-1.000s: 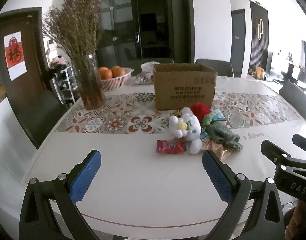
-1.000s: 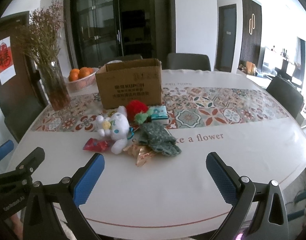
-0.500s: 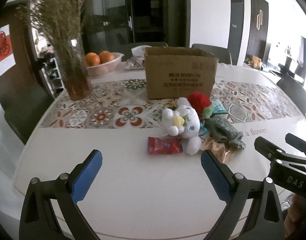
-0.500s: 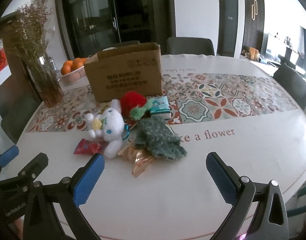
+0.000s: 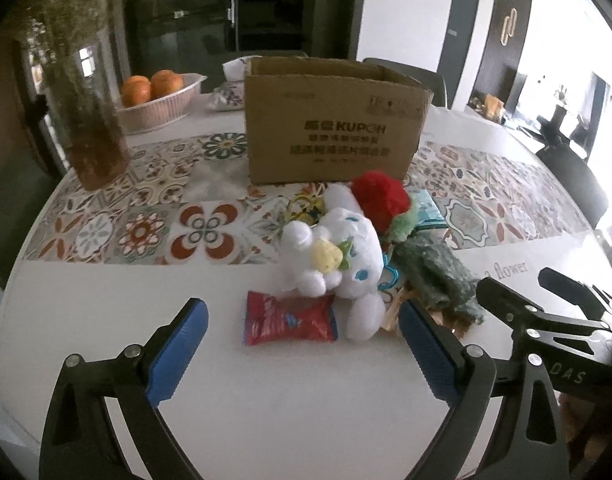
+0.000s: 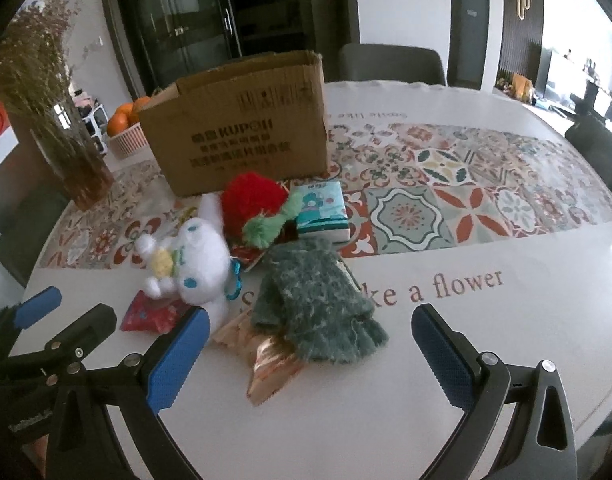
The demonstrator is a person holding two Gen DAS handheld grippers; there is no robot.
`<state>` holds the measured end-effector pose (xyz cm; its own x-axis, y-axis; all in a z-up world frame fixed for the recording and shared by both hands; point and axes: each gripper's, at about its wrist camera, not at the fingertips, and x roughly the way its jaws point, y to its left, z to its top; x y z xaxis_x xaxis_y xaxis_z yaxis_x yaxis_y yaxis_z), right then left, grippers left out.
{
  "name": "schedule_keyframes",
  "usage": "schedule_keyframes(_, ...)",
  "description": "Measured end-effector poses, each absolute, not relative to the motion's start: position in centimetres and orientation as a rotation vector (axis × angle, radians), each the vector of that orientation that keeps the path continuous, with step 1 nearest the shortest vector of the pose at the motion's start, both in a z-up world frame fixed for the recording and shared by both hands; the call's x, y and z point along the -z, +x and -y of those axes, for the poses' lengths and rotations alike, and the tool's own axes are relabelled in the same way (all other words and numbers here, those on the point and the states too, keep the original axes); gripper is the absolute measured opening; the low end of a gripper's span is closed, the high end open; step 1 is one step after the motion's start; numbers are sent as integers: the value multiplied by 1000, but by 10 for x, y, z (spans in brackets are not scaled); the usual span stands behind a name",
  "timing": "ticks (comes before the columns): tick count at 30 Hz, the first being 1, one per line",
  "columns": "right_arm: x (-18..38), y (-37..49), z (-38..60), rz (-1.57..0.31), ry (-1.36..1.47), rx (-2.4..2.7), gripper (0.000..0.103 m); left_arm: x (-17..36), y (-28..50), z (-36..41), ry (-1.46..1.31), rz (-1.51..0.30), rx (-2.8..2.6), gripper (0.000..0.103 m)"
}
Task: Organize soft objects
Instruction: 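Grasp the white plush toy with the left tool while the right tool grasps the green glove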
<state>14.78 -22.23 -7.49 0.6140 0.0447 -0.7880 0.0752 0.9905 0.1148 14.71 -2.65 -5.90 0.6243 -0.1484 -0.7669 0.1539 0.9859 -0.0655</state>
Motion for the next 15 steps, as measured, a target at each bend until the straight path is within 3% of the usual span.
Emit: schedule_keyframes(15,125,198,241,-1063,200,-26,95,96,210,55,68,-972,289,98)
